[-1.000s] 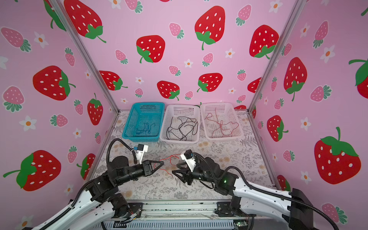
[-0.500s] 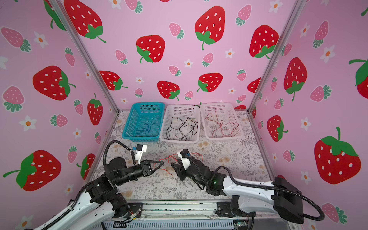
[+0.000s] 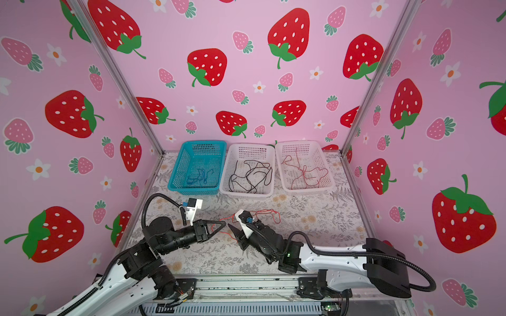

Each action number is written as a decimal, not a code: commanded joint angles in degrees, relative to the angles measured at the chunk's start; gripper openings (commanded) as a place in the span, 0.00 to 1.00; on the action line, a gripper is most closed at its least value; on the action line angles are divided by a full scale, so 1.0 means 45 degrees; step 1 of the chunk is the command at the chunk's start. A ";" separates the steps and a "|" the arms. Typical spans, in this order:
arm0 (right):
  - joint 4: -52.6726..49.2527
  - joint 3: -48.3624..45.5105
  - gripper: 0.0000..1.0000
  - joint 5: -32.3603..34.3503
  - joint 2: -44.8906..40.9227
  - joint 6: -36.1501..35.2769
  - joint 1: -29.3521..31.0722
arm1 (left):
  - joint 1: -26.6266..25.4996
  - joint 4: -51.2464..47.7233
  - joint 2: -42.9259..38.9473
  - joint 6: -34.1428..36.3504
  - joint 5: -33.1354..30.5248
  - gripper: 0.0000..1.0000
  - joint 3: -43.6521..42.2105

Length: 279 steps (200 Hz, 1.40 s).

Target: Untangle the cables

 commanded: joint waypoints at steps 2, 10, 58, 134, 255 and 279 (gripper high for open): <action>0.1477 0.0075 0.42 0.1171 0.0085 -0.1112 0.0097 | 0.0045 0.0705 -0.0021 -0.0282 0.0295 0.00 -0.0161; 0.1687 0.0075 0.37 0.1230 0.0181 -0.1298 0.0081 | 0.0046 0.0697 -0.0042 -0.0282 0.0296 0.00 -0.0162; 0.1789 -0.0188 0.00 -0.0199 0.0207 -0.1078 0.0081 | 0.0063 0.0008 -0.0294 0.0030 -0.0098 0.00 0.0039; -0.0898 -0.2911 0.00 -0.4997 -0.4637 0.2380 0.0102 | 0.5088 -0.2177 0.0965 0.1454 0.2472 0.00 0.1235; -1.2193 -0.1059 0.00 0.1842 -1.3846 0.5532 0.0094 | 1.0845 -0.4863 0.2690 0.4857 0.5591 0.00 0.3449; -1.4501 -0.0007 0.00 0.3930 -1.2829 0.6891 0.0089 | 1.1060 -0.5125 0.2556 0.5064 0.5292 0.00 0.3670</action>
